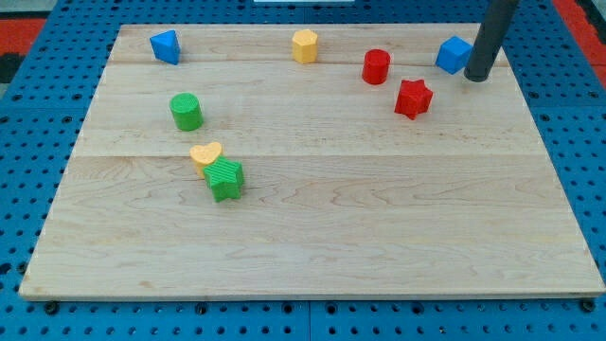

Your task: Move blue cube to the top right

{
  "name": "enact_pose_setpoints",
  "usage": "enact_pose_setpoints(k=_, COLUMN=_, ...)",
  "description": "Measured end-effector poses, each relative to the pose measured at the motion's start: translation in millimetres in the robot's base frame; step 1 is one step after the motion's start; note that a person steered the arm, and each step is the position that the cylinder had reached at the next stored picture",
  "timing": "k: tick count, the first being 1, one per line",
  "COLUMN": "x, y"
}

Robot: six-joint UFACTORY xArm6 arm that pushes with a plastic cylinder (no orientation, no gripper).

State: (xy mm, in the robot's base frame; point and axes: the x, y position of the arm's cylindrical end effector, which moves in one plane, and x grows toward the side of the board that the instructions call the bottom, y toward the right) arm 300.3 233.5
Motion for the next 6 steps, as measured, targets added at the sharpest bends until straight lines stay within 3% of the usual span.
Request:
enact_pose_setpoints(k=2, x=-23, y=-59)
enact_pose_setpoints(k=6, x=-20, y=-84)
